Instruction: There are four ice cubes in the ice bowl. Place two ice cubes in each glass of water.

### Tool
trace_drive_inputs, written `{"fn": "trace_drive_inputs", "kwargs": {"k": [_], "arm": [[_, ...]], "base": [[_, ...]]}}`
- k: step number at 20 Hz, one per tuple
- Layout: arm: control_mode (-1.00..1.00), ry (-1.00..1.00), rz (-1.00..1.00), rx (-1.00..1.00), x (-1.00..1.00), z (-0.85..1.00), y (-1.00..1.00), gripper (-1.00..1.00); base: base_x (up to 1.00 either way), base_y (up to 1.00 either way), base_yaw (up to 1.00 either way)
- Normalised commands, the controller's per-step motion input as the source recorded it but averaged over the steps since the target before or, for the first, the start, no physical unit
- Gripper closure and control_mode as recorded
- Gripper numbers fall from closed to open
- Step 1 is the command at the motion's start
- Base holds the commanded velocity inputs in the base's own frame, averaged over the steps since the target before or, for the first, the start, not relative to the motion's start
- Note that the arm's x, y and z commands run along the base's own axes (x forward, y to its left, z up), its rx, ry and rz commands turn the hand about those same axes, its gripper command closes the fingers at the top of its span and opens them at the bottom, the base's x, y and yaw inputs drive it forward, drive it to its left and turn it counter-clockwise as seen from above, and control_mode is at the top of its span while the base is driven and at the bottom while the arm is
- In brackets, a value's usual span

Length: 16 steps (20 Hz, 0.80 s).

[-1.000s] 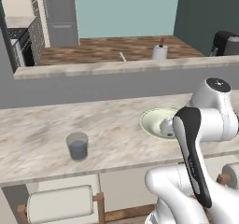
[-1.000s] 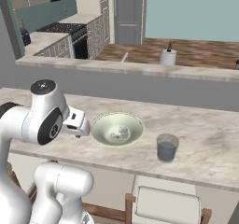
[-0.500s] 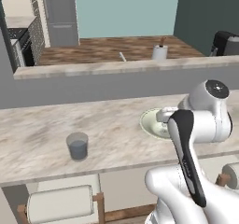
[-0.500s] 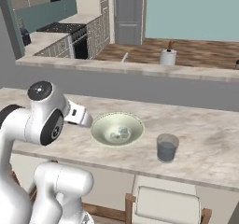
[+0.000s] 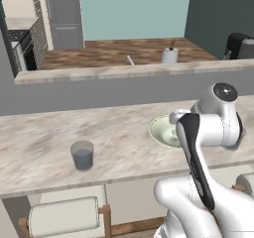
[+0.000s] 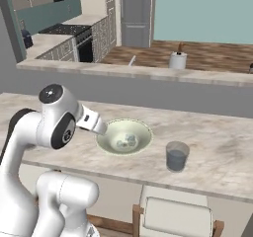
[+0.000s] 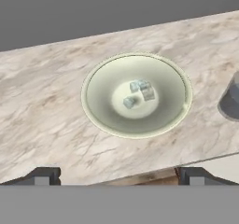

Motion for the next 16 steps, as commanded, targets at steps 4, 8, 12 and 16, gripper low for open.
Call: {"fn": "trace_drive_inputs", "kwargs": {"k": [4, 8, 12, 16], "arm": [[-1.0, 0.09, -0.08, 0.0, 0.0, 0.0, -0.5, -1.0], [-1.0, 0.09, 0.0, 0.0, 0.0, 0.0, -0.23, -1.0], [-1.0, 0.07, 0.02, 0.0, 0.0, -0.07, -0.33, -1.0], [-1.0, 0.08, 0.05, 0.0, 0.01, -0.19, -0.14, -1.0]], "base": [[0.0, 0.0, 0.0], [0.0, 0.0, 0.0], [0.0, 0.0, 0.0], [0.0, 0.0, 0.0]]}}
